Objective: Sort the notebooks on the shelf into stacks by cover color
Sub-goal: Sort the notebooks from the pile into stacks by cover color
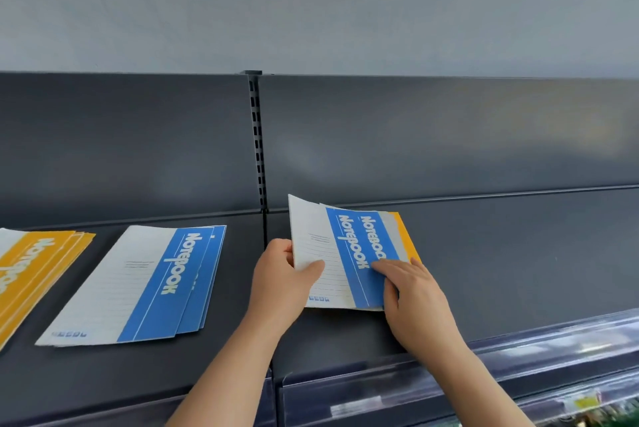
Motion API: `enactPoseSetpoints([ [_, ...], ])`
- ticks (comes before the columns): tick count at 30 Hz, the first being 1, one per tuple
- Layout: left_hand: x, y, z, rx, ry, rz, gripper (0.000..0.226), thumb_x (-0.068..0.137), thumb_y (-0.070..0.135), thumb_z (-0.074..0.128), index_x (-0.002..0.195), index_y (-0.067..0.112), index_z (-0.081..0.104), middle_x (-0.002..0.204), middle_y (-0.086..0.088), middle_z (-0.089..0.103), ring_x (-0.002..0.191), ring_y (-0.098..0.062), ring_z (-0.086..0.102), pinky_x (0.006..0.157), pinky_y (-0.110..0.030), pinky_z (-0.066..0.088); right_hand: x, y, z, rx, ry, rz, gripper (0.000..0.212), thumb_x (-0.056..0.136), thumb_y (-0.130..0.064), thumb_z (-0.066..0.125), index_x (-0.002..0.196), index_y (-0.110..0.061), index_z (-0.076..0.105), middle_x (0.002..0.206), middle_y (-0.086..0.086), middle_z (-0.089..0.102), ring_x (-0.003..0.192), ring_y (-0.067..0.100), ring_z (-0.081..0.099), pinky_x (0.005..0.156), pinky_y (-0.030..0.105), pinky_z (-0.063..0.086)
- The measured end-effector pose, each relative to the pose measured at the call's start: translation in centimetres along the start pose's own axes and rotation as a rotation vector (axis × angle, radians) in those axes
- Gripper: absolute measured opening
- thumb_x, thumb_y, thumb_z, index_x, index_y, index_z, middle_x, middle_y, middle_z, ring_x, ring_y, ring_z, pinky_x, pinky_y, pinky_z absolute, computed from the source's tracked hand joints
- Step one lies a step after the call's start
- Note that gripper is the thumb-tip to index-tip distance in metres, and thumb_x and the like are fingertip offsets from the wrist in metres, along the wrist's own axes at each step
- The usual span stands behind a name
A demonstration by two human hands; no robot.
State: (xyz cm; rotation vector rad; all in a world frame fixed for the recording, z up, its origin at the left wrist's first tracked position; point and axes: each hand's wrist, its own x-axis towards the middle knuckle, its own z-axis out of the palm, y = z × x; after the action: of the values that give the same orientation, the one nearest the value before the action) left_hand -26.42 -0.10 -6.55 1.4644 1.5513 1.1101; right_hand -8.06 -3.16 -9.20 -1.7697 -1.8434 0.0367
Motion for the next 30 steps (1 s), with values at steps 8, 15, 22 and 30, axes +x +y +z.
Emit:
enactPoseSetpoints([
  [8, -0.1, 0.0, -0.3, -0.118, -0.149, -0.157, 0.023, 0.084, 0.009, 0.069, 0.105, 0.018, 0.067, 0.102, 0.008, 0.072, 0.091, -0.011, 0.068, 0.071, -0.025, 0.054, 0.1, 0.6, -0.1, 0.152, -0.038, 0.089, 0.038, 0.096, -0.008, 0.038, 0.128, -0.019, 0.055, 0.130, -0.005, 0.054, 0.119, 0.012, 0.047, 0.101, 0.024, 0.039],
  [15, -0.8, 0.6, -1.2, -0.123, -0.062, -0.093, 0.029, 0.088, 0.003, 0.056, 0.102, 0.028, 0.058, 0.101, 0.015, 0.066, 0.091, -0.002, 0.061, 0.064, -0.018, 0.044, 0.3, 0.3, -0.3, 0.091, -0.032, 0.069, 0.034, 0.098, -0.019, 0.041, 0.130, -0.017, 0.050, 0.127, -0.002, 0.056, 0.115, 0.018, 0.046, 0.096, 0.025, 0.035],
  [22, -1.7, 0.2, -5.1, -0.188, 0.033, -0.041, 0.025, 0.089, 0.009, 0.060, 0.103, 0.030, 0.059, 0.104, 0.014, 0.067, 0.093, -0.004, 0.063, 0.065, -0.020, 0.048, 0.8, -4.6, -0.7, 0.423, 0.043, 0.086, 0.045, 0.090, -0.025, 0.060, 0.132, -0.025, 0.045, 0.111, -0.011, 0.055, 0.093, 0.010, 0.057, 0.076, 0.024, 0.048],
  [30, -1.6, -3.3, -14.9, 0.184, 0.304, 0.036, 0.032, 0.089, 0.015, 0.062, 0.116, 0.025, 0.049, 0.117, 0.009, 0.058, 0.093, -0.005, 0.050, 0.054, -0.013, 0.037, 1.3, -15.1, 3.9, 0.512, -0.083, -0.013, 0.038, 0.088, -0.025, 0.063, 0.123, -0.028, 0.048, 0.107, -0.009, 0.054, 0.093, 0.005, 0.055, 0.069, 0.011, 0.043],
])
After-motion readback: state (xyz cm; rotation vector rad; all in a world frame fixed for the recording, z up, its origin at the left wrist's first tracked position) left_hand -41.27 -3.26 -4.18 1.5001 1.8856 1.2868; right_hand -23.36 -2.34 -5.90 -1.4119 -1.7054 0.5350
